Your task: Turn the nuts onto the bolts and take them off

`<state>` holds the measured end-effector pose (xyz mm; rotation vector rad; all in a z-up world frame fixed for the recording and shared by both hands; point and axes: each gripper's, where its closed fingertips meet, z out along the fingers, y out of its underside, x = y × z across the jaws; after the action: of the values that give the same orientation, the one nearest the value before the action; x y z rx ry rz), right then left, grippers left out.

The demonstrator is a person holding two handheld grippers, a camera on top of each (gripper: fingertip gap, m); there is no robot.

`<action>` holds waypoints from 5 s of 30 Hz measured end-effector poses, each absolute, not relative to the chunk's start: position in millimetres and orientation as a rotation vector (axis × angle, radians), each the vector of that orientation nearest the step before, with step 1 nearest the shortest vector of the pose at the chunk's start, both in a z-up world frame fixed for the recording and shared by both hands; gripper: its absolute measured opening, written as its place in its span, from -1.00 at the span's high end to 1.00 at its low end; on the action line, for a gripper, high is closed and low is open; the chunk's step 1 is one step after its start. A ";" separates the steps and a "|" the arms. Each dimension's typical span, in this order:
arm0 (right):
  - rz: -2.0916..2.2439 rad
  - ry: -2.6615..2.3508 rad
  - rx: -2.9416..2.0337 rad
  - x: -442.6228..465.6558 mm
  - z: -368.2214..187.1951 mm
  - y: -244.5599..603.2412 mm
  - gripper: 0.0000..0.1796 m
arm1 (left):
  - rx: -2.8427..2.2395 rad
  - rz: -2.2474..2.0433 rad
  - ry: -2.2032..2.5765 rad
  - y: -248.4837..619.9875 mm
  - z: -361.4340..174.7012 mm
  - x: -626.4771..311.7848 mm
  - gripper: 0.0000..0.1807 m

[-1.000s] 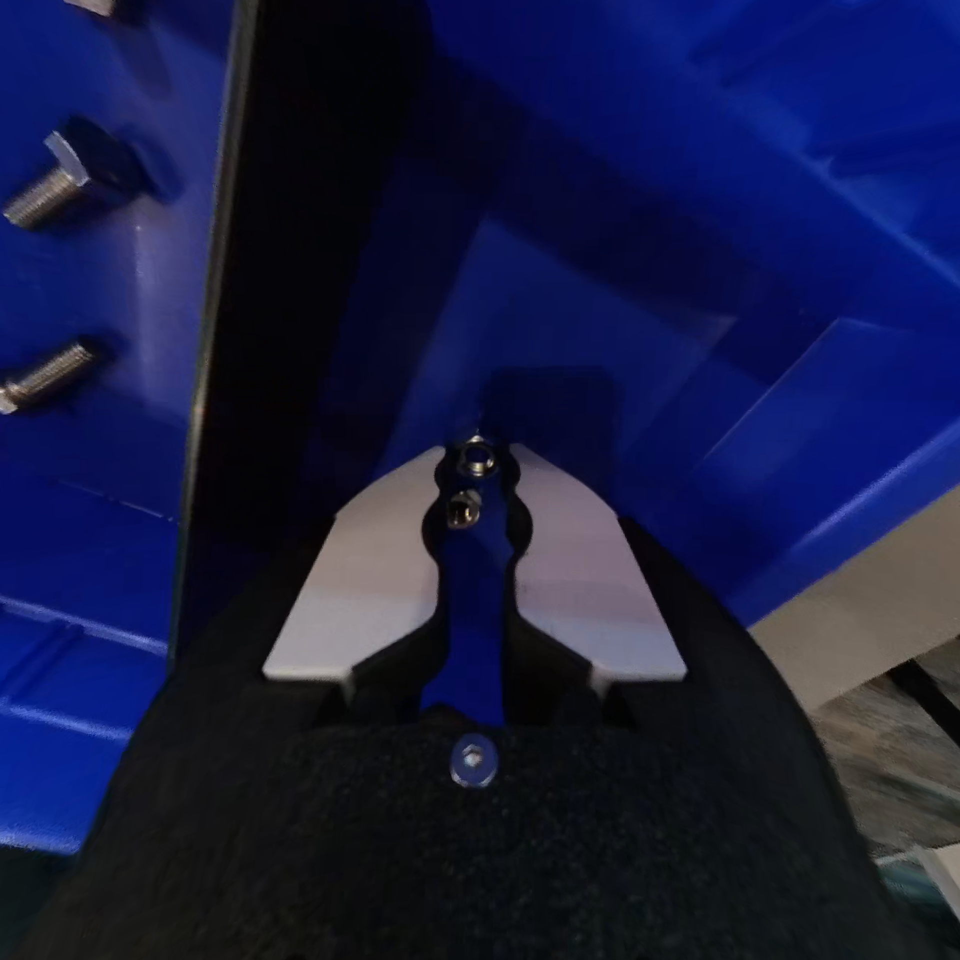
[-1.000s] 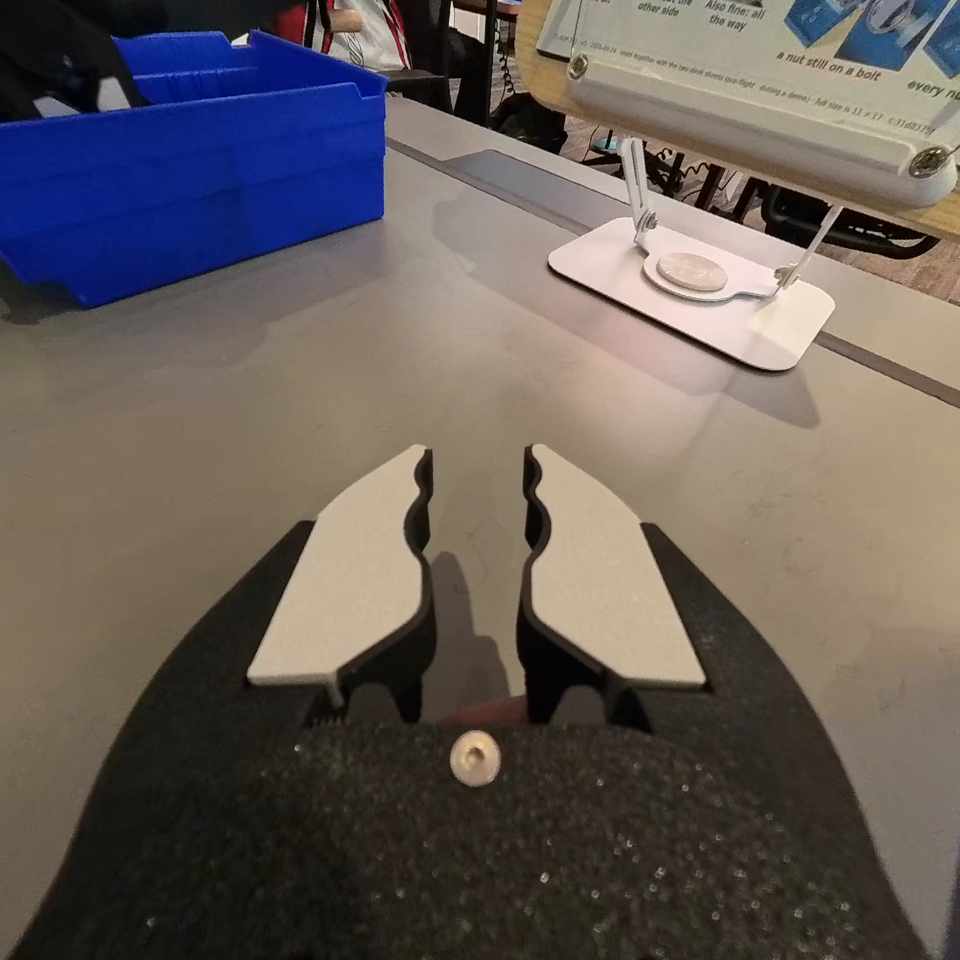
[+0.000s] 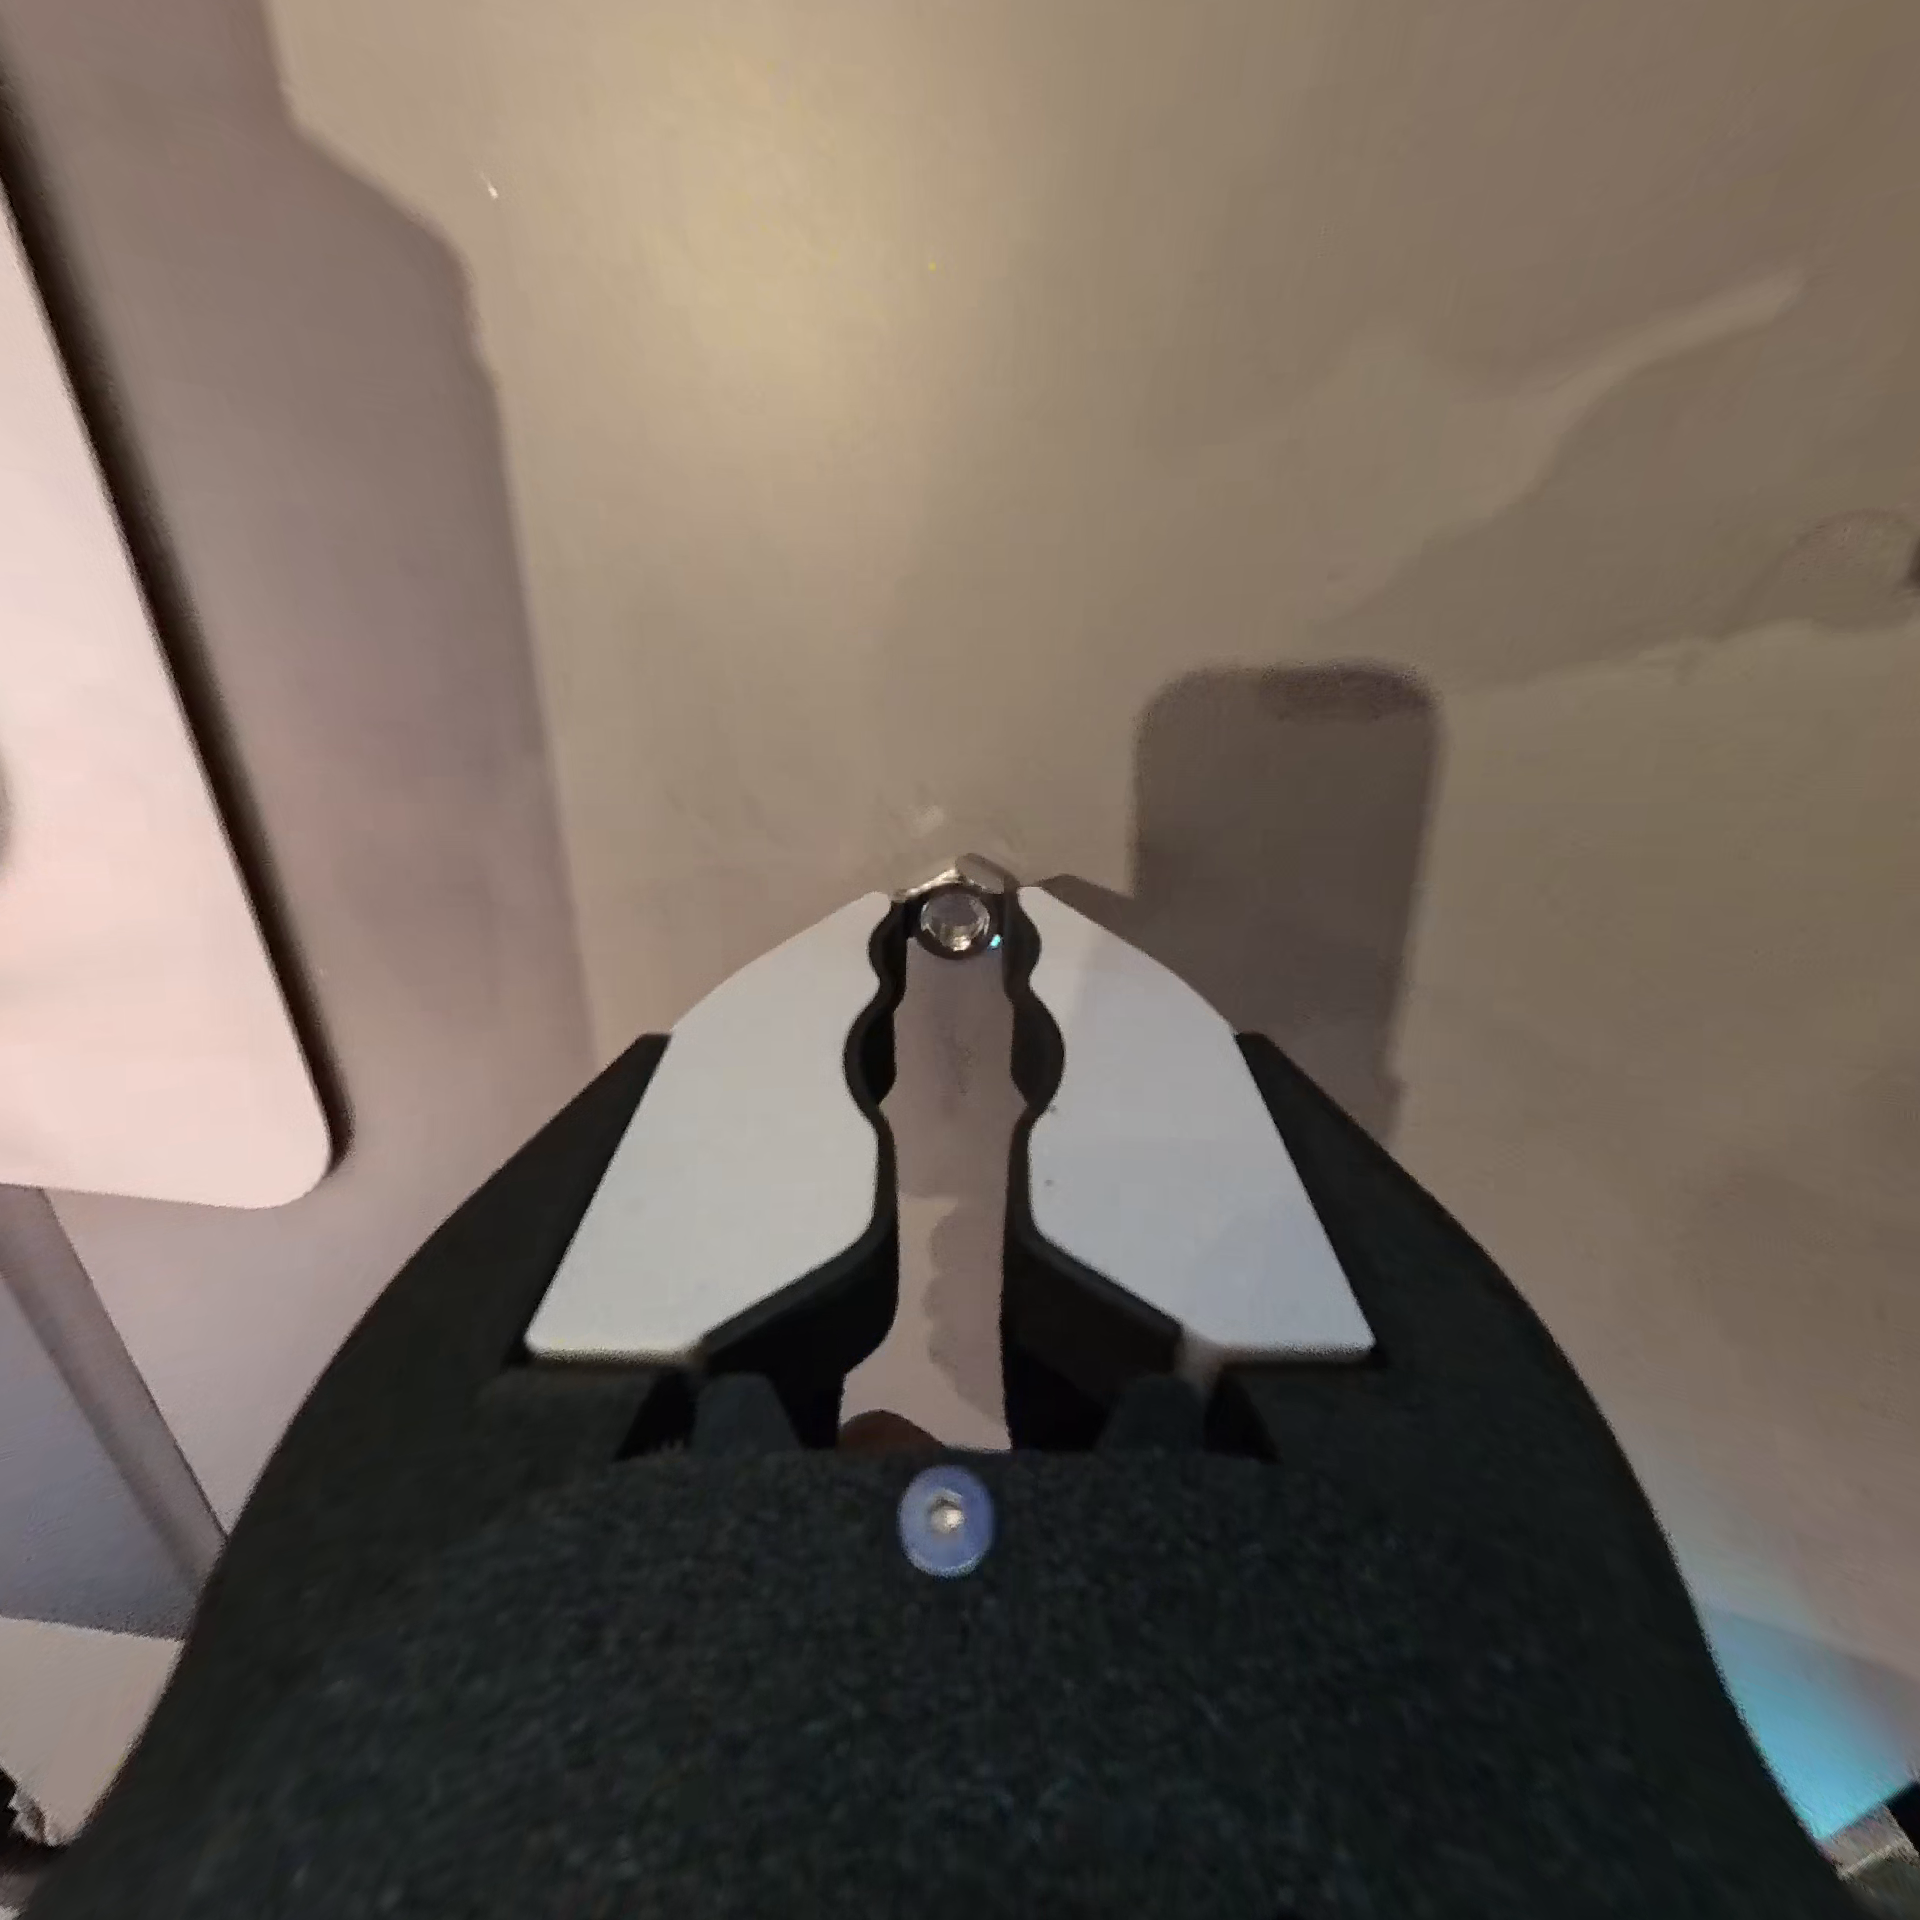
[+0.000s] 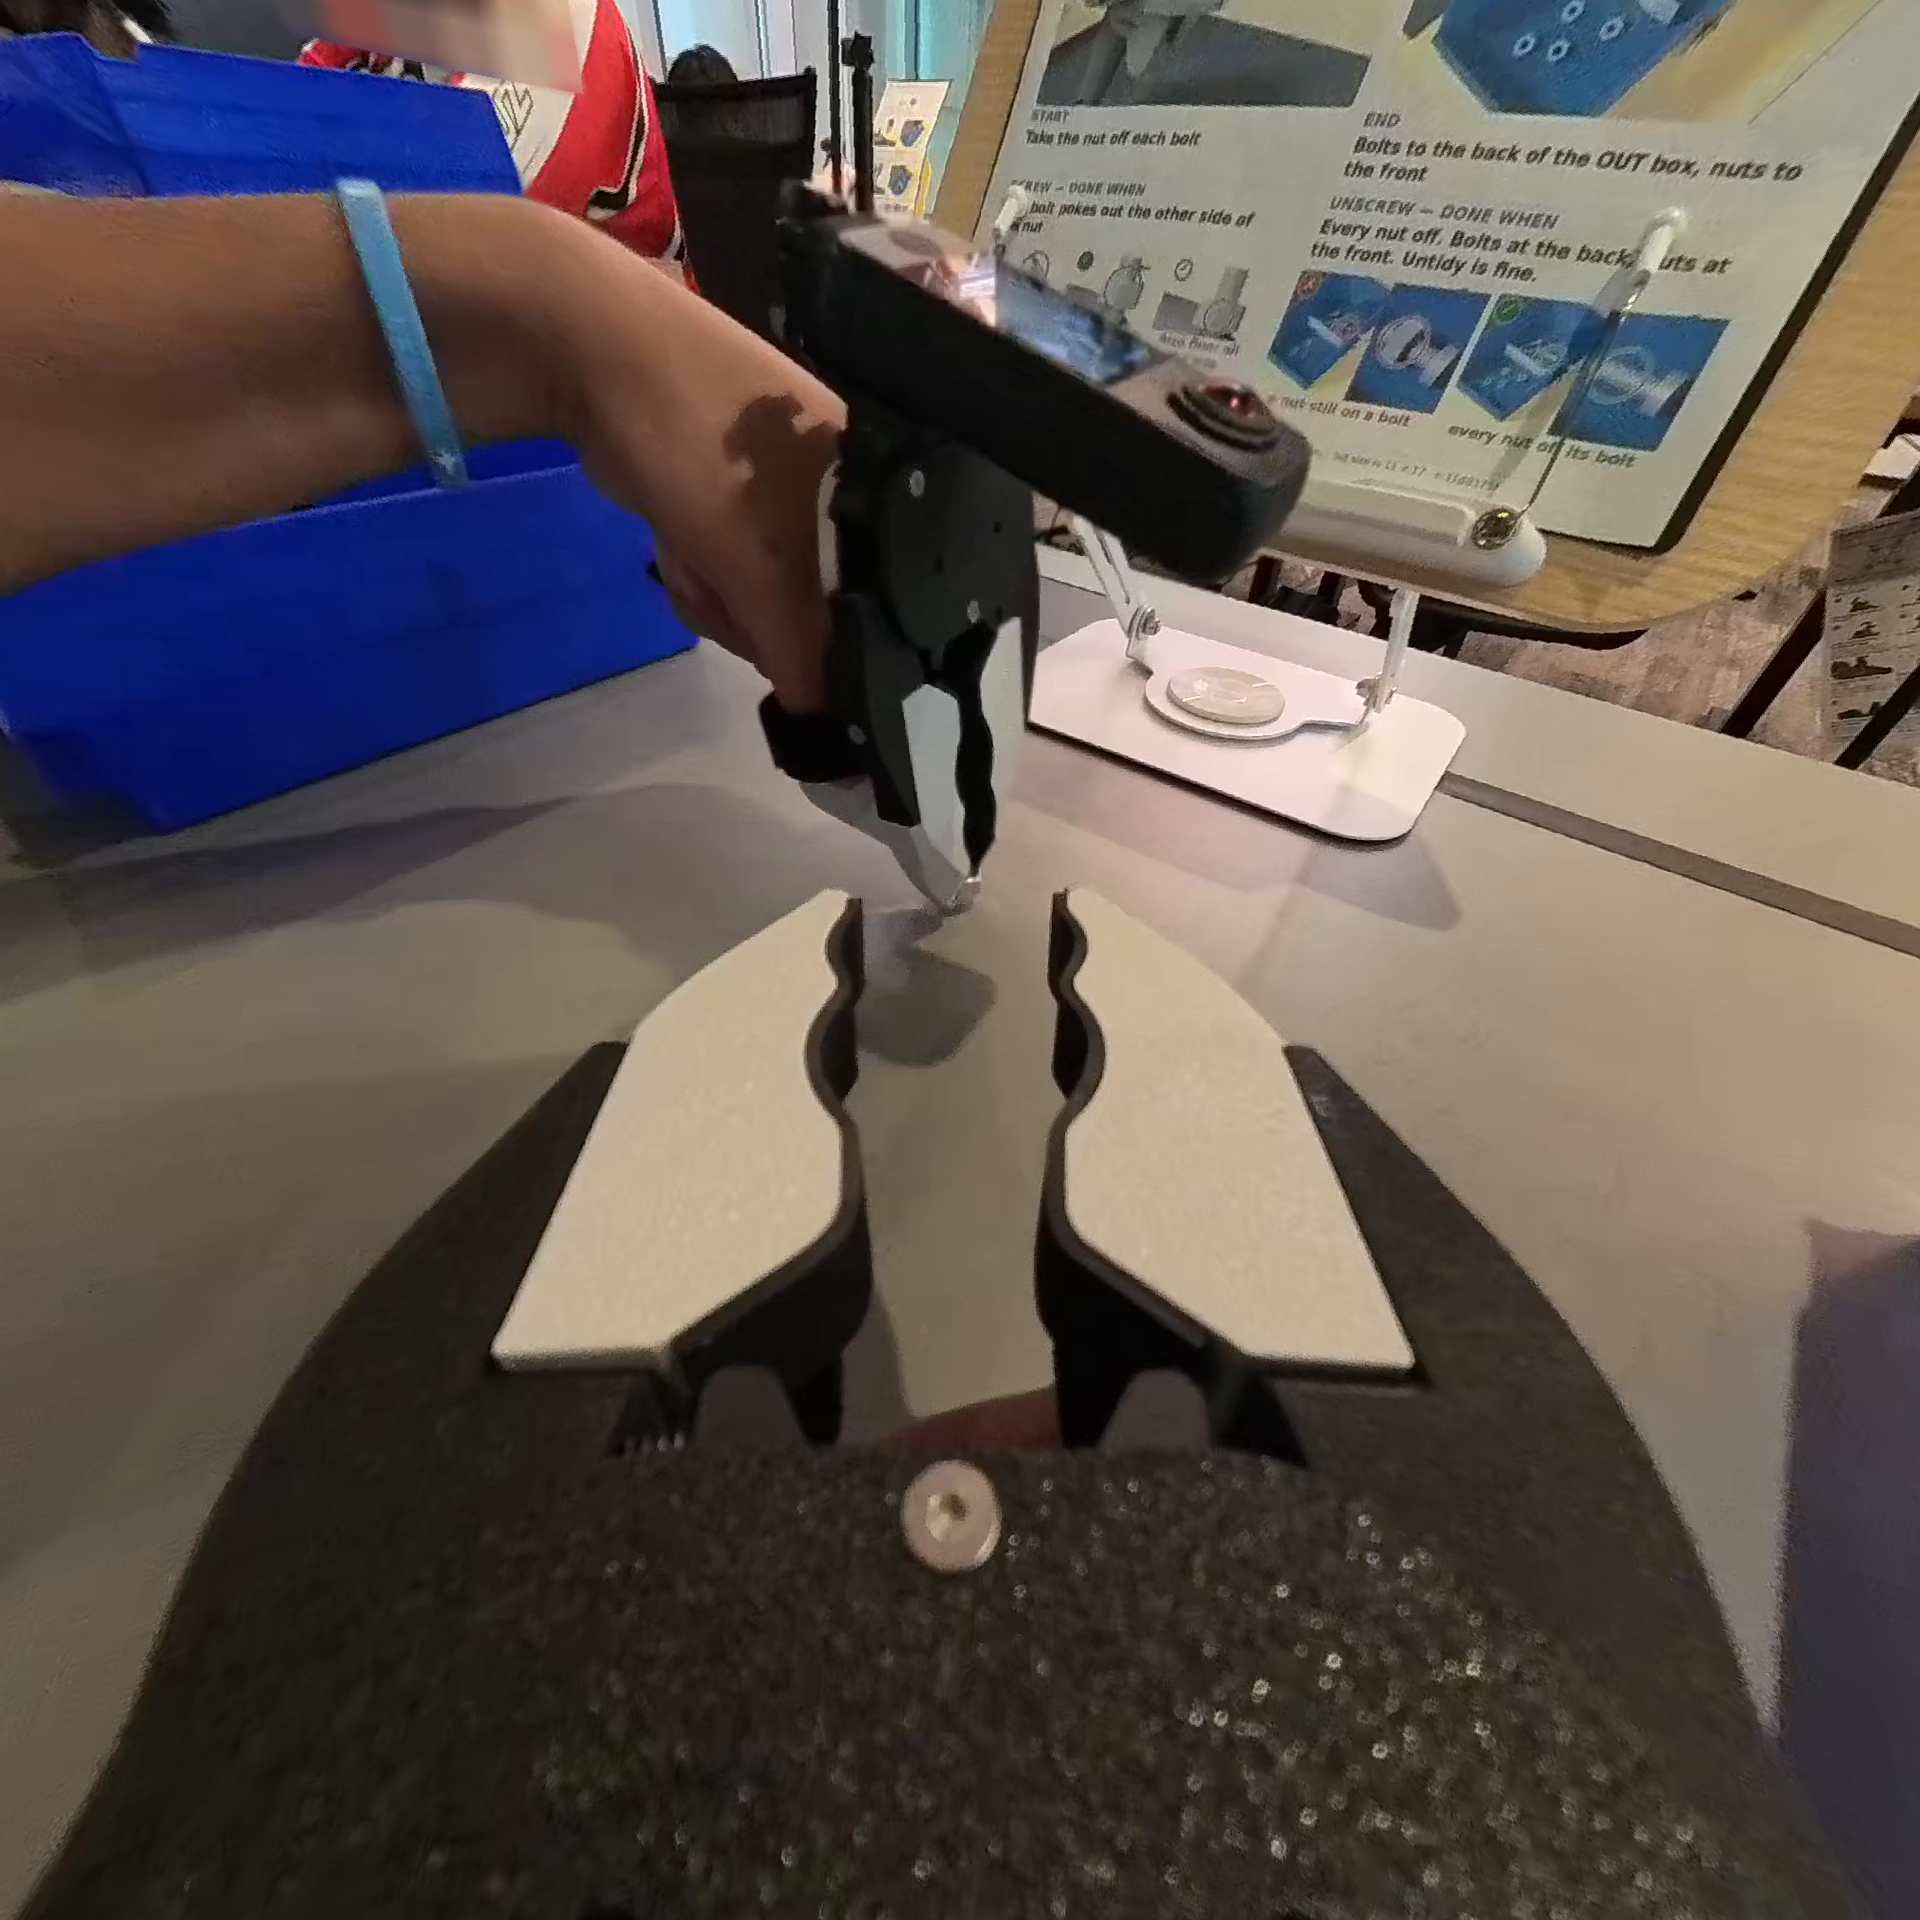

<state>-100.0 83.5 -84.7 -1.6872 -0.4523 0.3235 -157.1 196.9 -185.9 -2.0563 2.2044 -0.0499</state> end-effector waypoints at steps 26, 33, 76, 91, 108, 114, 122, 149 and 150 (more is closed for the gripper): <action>0.337 -0.487 -1.718 -104.4 -93.3 82.6 0.64 | -1.926 -0.061 0.839 181.4 6.1 -358.2 0.67; 0.350 -0.495 -1.734 -107.0 -97.1 82.4 0.64 | -2.044 -0.035 0.539 117.4 -53.8 -480.0 0.58; 0.479 -0.498 -1.795 -108.0 -104.7 87.7 0.63 | -2.536 -0.138 1.578 270.7 -161.4 -431.4 0.66; 0.513 -0.489 -1.787 -109.6 -102.5 86.2 0.64 | -2.344 -0.144 1.636 256.7 -77.6 -415.4 0.89; 0.456 -0.479 -1.717 -102.0 -91.4 81.5 0.67 | -1.789 -0.168 2.454 81.5 -138.7 -213.2 0.89; 0.456 -0.482 -1.726 -102.5 -93.5 81.7 0.67 | -1.864 -0.132 2.442 83.2 -159.6 -199.7 0.89; 0.439 -0.513 -1.741 -107.1 -98.0 80.4 0.67 | -1.906 -0.117 2.433 89.5 -172.7 -202.0 0.89; 0.443 -0.538 -1.752 -111.1 -101.2 78.0 0.67 | -2.136 -0.380 1.172 93.1 -187.9 -192.6 0.54; 0.444 -0.538 -1.753 -111.0 -101.1 77.9 0.68 | -2.137 -0.381 1.158 94.5 -188.1 -191.6 0.58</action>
<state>-111.0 77.9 -101.1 -1.7527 -0.5377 0.4439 -191.6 94.5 -188.1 -2.1366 1.1583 -0.3809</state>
